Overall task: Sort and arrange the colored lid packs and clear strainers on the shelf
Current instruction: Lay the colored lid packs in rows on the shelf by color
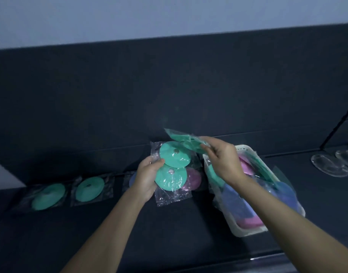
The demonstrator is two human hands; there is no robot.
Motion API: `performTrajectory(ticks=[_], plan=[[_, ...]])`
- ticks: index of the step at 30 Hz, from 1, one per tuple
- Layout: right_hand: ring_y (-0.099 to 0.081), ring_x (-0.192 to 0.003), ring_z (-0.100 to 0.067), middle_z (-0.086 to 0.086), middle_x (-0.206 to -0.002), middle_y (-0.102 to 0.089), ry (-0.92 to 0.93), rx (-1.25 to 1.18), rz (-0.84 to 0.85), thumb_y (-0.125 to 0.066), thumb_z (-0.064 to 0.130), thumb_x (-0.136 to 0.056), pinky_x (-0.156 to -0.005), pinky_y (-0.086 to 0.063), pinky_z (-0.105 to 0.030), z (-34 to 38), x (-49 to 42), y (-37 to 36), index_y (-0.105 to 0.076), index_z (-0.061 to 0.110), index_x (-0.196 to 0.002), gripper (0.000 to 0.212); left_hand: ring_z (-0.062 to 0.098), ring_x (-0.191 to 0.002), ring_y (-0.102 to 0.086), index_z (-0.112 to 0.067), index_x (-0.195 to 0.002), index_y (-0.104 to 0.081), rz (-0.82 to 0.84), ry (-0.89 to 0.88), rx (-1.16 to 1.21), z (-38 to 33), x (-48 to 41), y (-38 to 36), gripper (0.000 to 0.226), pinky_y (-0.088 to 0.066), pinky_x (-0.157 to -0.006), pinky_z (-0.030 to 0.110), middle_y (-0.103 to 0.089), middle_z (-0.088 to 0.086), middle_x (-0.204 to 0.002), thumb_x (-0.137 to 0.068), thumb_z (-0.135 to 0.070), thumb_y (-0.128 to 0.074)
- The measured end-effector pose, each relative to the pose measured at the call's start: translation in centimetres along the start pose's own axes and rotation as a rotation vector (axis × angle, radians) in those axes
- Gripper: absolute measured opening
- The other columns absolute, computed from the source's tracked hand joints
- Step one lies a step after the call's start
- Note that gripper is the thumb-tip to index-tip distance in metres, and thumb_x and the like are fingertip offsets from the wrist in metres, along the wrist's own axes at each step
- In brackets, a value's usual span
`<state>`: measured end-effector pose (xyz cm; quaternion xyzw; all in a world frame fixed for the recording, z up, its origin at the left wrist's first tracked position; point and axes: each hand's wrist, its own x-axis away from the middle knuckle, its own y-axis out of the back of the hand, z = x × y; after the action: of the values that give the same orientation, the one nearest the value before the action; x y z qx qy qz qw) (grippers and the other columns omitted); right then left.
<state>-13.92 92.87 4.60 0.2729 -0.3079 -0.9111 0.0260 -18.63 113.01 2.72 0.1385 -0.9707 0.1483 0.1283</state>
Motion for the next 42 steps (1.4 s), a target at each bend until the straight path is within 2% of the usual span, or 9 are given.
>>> performTrajectory(ticks=[5, 10, 16, 22, 26, 28, 33, 38, 42], plan=[[-0.063, -0.102, -0.009, 0.004, -0.114, -0.070, -0.020, -0.025, 0.035, -0.058, 0.009, -0.091, -0.087, -0.043, -0.013, 2.2, 0.7, -3.0, -0.068, 0.015, -0.116, 0.028, 0.019, -0.066, -0.066, -0.008, -0.086, -0.060, -0.028, -0.022, -0.025, -0.3, 0.7, 4.0, 0.011, -0.053, -0.055, 0.027, -0.068, 0.008, -0.079, -0.093, -0.003, -0.053], [-0.065, -0.097, -0.013, 0.001, -0.110, -0.071, -0.065, 0.008, 0.071, -0.054, -0.004, -0.087, -0.083, -0.040, -0.008, 4.2, 2.0, -7.1, -0.067, 0.014, -0.117, 0.037, 0.016, -0.064, -0.066, -0.010, -0.087, -0.063, -0.065, -0.043, -0.097, -0.5, 1.5, 8.9, 0.012, -0.052, -0.057, 0.028, -0.069, 0.005, -0.076, -0.091, -0.001, -0.055], [-0.064, -0.083, -0.026, -0.005, -0.094, -0.070, 0.069, 0.216, 0.179, -0.044, -0.008, -0.076, -0.067, -0.053, -0.036, 5.7, 4.3, -12.1, -0.065, 0.012, -0.102, 0.039, 0.017, -0.068, -0.066, -0.013, -0.088, -0.064, -0.147, -0.017, -0.174, -0.6, 1.8, 14.4, 0.009, -0.050, -0.061, 0.029, -0.071, 0.002, -0.081, -0.089, -0.005, -0.061], [-0.063, -0.086, -0.031, -0.005, -0.102, -0.065, 0.061, 0.466, 0.459, -0.042, -0.012, -0.067, -0.066, -0.052, -0.035, 5.2, 6.7, -16.6, -0.062, 0.010, -0.105, 0.048, 0.017, -0.074, -0.064, -0.014, -0.090, -0.062, -0.173, -0.009, -0.206, -1.1, 2.1, 18.2, 0.009, -0.050, -0.061, 0.027, -0.068, 0.002, -0.084, -0.089, -0.005, -0.061], [-0.056, -0.107, -0.031, -0.004, -0.120, -0.055, -0.026, 0.512, 0.654, -0.053, 0.019, -0.084, -0.087, -0.048, -0.034, 6.5, 7.1, -17.6, -0.055, 0.013, -0.111, 0.027, 0.021, -0.078, -0.063, -0.003, -0.100, -0.061, -0.166, 0.011, -0.228, -1.2, 2.0, 20.6, 0.013, -0.050, -0.064, 0.029, -0.067, 0.010, -0.092, -0.088, 0.000, -0.059], [-0.054, -0.110, -0.029, -0.002, -0.121, -0.054, -0.136, 0.506, 0.767, -0.057, 0.047, -0.082, -0.091, -0.047, -0.036, 7.7, 7.0, -17.8, -0.055, 0.019, -0.113, 0.043, 0.023, -0.078, -0.064, -0.001, -0.102, -0.061, -0.141, 0.020, -0.215, -1.3, 2.0, 21.6, 0.016, -0.052, -0.066, 0.031, -0.068, 0.014, -0.094, -0.087, 0.003, -0.058], [-0.057, -0.078, -0.020, 0.005, -0.082, -0.058, -0.287, 0.233, 0.544, -0.060, 0.059, -0.080, -0.069, -0.046, -0.034, 11.0, 6.6, -18.8, -0.049, 0.021, -0.085, 0.040, 0.032, -0.089, -0.068, -0.006, -0.109, -0.062, -0.017, 0.045, -0.095, -1.9, 2.2, 23.3, 0.028, -0.053, -0.082, 0.045, -0.071, 0.016, -0.101, -0.086, 0.008, -0.057], [-0.061, -0.062, -0.025, -0.014, -0.086, -0.065, -0.760, -0.587, 0.275, -0.074, 0.013, -0.081, -0.055, -0.050, -0.030, 14.0, 5.0, -21.4, -0.052, 0.008, -0.115, 0.041, 0.025, -0.077, -0.070, -0.005, -0.100, -0.065, 0.028, 0.024, -0.023, -2.5, 2.2, 24.6, 0.019, -0.057, -0.071, 0.038, -0.073, 0.012, -0.090, -0.084, 0.006, -0.061], [-0.052, -0.051, -0.022, -0.016, -0.066, -0.055, -0.798, -0.687, 0.179, -0.068, -0.004, -0.081, -0.044, -0.043, -0.025, 15.5, 4.6, -22.5, -0.057, 0.002, -0.082, 0.013, 0.027, -0.087, -0.068, -0.006, -0.098, -0.069, -0.059, 0.017, -0.061, -2.2, 2.2, 27.1, 0.014, -0.056, -0.078, 0.039, -0.072, 0.015, -0.098, -0.084, -0.010, -0.069]])
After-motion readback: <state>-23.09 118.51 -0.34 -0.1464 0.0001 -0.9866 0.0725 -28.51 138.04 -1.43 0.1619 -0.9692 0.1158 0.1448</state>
